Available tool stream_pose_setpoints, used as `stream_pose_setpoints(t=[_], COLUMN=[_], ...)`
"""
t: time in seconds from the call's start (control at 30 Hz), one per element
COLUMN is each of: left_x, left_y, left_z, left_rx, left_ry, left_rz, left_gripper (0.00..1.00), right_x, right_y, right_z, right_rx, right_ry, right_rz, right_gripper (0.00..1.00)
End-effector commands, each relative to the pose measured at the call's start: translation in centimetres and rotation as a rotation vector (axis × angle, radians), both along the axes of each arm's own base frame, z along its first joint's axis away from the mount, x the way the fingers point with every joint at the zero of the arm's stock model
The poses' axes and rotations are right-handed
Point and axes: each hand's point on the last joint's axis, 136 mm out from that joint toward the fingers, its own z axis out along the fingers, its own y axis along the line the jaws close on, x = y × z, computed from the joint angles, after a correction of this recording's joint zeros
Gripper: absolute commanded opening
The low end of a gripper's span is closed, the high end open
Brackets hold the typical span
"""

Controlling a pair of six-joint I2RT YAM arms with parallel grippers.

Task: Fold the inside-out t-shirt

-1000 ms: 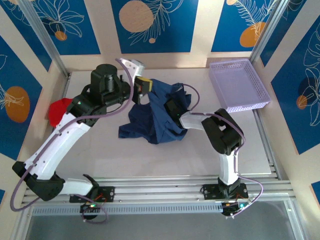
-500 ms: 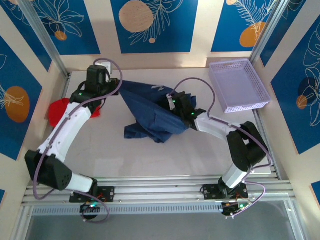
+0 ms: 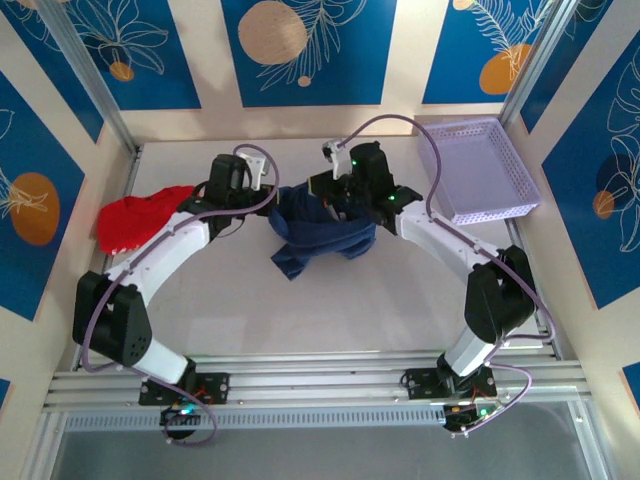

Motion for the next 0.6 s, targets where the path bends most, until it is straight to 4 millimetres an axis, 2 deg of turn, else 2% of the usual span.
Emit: stream_pose_setpoints(t=[0.0, 0.1, 0.17, 0.27, 0.4, 0.47, 0.57], left_x=[0.9, 1.0, 0.6, -0.5, -2.1, -2.6, -2.7], left_y=[2.0, 4.4, 5.1, 4.9, 3.9, 3.1, 2.6], left_z=[-2.8, -6.2, -8.1, -11.2, -15.0, -15.4, -14.0], left_rx=[0.065, 0.120, 0.119, 0.093, 0.076, 0.057, 0.024], left_ry=[0.056, 0.114, 0.144, 0.198, 0.275, 0.277, 0.230], left_rz=[0.117, 0.221, 0.255, 0.251, 0.197, 0.156, 0.129], left_gripper=[0.00, 0.00, 0.00, 0.00, 0.01, 0.08, 0.25], right_x=[-0.5, -0.7, -0.8, -0.7, -0.5, -0.5, -0.5], right_y=[-0.4, -2.6, -4.1, -5.4, -5.0, -4.5, -4.1], right_z=[4.9, 7.8, 9.3, 10.9, 11.7, 11.8, 11.5], right_rx=[0.132, 0.207, 0.254, 0.308, 0.335, 0.339, 0.328], right_ry=[-0.025, -0.053, -0.065, -0.059, -0.058, -0.056, -0.059], right_rz=[0.045, 0.036, 0.035, 0.058, 0.102, 0.130, 0.151], right_gripper=[0.00, 0.00, 0.00, 0.00, 0.00, 0.00, 0.00])
